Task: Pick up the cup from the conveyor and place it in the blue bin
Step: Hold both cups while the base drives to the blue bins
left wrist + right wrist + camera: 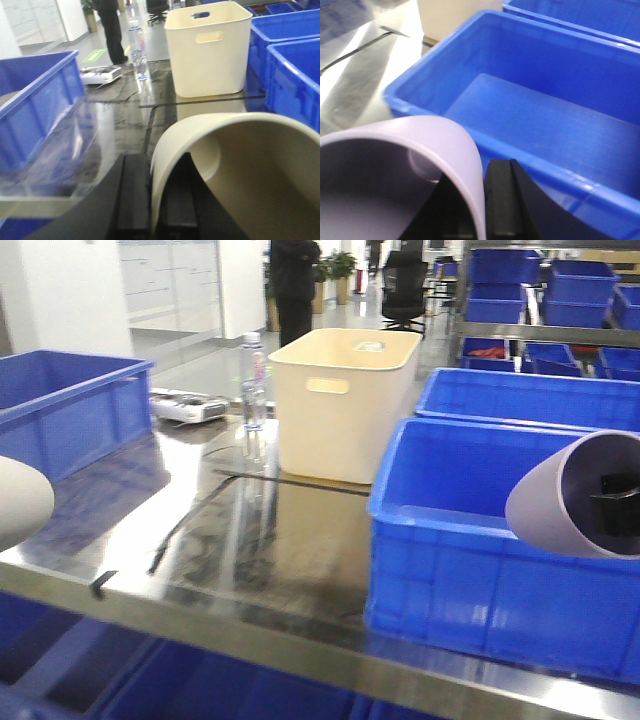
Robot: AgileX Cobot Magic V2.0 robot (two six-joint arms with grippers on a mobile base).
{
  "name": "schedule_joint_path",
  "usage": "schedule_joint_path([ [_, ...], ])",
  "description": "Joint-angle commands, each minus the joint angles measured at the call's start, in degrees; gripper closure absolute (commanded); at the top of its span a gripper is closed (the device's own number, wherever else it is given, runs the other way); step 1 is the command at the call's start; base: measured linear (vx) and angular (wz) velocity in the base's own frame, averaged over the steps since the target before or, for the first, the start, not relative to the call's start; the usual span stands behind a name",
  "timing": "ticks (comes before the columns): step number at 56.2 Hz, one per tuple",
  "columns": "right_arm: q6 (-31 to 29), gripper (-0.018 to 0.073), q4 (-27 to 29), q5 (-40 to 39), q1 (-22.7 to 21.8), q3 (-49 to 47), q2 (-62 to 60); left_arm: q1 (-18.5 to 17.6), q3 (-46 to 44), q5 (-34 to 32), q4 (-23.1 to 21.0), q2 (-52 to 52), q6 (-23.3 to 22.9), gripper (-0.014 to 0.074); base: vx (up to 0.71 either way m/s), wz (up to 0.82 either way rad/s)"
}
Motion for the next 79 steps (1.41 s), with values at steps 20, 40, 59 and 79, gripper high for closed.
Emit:
schedule_joint_path([
  [20, -0.15, 0.0568, -1.04, -4.81, -0.11, -1.79, -0.87, -0.13, -1.69, -5.53, -0.63, -0.3, -0.18, 0.0603, 0.24, -0.34],
  [40, -0.15, 0.0568, -1.04, -4.81, -0.11, -1.79, -0.87, -0.13, -1.69, -5.53, -0.63, -0.3, -0.18, 0.0603, 0.19, -0.27],
  [59, -0.15, 0.0568, -1.04, -4.81, -0.11, -1.79, -0.87, -0.13, -1.69, -5.53, -0.63, -0.3, -0.18, 0.0603, 0.15, -0.22],
  [79, -0.15, 0.0568, -1.04, -4.81, -0.11, -1.79, -0.87, -0.13, -1.69, -5.53, -0.63, -0.3, -0.18, 0.0603, 0.07, -0.09],
])
